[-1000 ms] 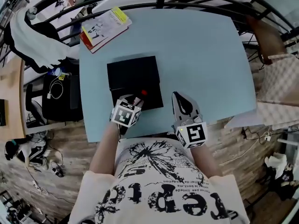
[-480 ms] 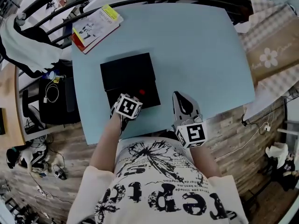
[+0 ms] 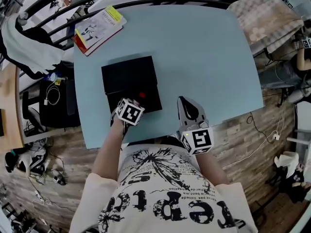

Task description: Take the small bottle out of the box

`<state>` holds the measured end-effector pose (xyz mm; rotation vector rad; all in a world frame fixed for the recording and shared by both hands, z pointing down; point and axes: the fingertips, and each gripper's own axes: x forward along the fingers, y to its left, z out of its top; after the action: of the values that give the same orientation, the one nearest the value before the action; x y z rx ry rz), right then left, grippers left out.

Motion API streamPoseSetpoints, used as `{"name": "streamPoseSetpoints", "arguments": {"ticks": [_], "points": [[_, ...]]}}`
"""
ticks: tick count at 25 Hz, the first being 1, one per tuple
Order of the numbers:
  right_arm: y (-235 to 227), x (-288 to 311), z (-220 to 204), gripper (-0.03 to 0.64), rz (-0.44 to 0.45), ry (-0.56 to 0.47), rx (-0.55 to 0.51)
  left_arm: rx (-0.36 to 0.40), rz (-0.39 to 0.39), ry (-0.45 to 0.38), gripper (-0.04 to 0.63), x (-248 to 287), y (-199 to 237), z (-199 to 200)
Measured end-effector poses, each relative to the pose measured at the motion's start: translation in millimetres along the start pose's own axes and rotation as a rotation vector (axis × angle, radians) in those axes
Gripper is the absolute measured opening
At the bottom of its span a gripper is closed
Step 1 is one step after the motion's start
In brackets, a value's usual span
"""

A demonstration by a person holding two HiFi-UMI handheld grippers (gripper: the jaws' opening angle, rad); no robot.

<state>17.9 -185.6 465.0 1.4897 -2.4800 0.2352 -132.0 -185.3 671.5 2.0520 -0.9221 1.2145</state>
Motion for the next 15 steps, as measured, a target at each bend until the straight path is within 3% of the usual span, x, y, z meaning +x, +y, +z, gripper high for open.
{"name": "streamPoseSetpoints", "arguments": {"ticks": [7, 15], "points": [[-8, -9, 14, 0.009, 0.056, -0.020, -0.026, -0.045, 0.075, -0.132, 0.232, -40, -8, 27], [7, -6, 43, 0.008, 0.148, -0.074, -0.062, -0.041, 0.167, -0.425, 0.232, -134, -15, 67]]}}
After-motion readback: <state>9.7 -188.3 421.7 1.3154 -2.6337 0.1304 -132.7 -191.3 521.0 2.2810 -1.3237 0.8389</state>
